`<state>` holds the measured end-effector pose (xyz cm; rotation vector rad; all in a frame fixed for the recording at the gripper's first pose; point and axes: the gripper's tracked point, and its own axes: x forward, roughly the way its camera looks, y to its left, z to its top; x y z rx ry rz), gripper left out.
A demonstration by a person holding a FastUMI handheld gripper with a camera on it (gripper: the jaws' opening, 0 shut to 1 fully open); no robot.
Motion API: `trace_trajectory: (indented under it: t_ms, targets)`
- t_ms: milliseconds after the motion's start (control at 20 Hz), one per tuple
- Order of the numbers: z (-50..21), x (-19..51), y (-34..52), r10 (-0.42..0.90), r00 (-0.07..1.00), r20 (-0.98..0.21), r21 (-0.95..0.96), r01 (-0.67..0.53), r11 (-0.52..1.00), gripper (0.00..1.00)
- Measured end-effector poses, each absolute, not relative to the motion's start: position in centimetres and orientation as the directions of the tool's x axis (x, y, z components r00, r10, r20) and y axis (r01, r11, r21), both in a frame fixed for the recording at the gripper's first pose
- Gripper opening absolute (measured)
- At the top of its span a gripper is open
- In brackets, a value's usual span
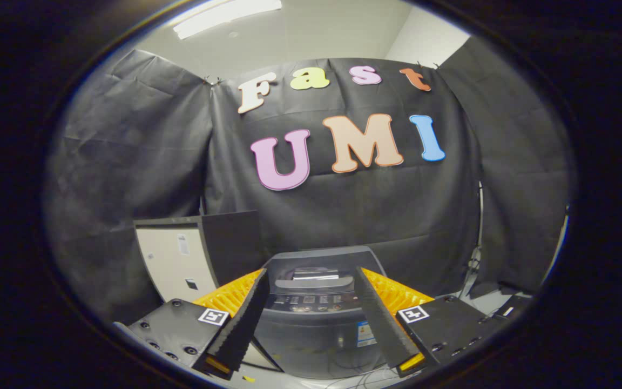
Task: Put the clothes into the washing machine and then close the washing machine lid.
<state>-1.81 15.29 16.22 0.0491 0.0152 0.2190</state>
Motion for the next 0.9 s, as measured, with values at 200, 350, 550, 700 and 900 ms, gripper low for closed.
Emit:
trace_trajectory:
  t_ms: [200,350,550,700,900]
  targets:
    - [17.5,-2.4,15.4,0.223,0.975,0.018,0.075,-0.224,0.972,0.98]
    - [18.0,-2.5,15.3,0.211,0.977,0.036,0.046,-0.212,0.976,0.98]
    - [18.0,-3.0,16.0,0.22,0.975,0.042,0.011,-0.221,0.975,0.98]
    - [18.3,-3.2,16.5,0.222,0.974,0.05,-0.028,-0.221,0.975,0.98]
    - [18.8,-3.6,16.4,0.224,0.972,0.068,-0.054,-0.221,0.974,0.98]
